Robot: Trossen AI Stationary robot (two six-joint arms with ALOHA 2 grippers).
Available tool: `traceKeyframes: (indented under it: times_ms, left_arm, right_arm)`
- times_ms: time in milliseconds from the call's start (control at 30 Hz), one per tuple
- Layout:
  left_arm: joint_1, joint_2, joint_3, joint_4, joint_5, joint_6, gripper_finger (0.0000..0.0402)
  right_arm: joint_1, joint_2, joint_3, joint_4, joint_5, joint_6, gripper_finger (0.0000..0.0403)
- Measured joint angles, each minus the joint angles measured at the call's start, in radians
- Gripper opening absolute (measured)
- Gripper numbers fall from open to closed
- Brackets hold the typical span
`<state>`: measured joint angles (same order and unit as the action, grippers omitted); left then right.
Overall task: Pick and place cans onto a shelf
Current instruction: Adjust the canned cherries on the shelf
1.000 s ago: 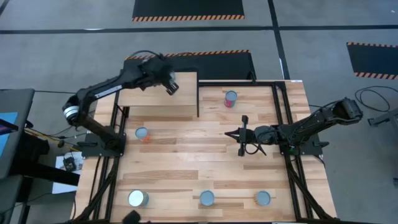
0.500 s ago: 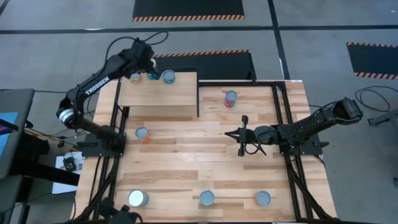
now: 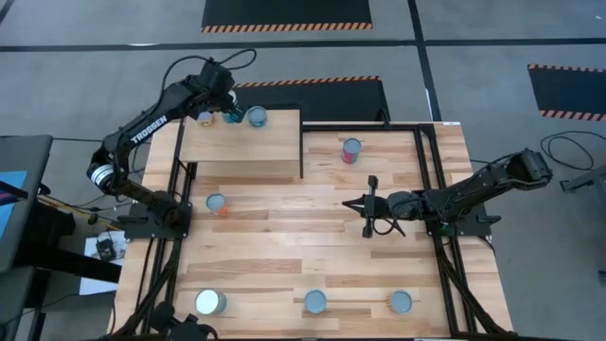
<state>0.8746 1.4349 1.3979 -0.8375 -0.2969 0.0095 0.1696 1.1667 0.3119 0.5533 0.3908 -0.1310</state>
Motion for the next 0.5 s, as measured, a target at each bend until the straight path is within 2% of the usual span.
traceKeyframes:
  times_ms: [500]
  left_arm:
    - [-0.024, -0.018, -0.002, -0.010, 0.030, -0.014, 0.0000]
  right_arm:
    - [0.000, 0.000, 0.000, 0.000, 0.000, 0.000, 0.0014]
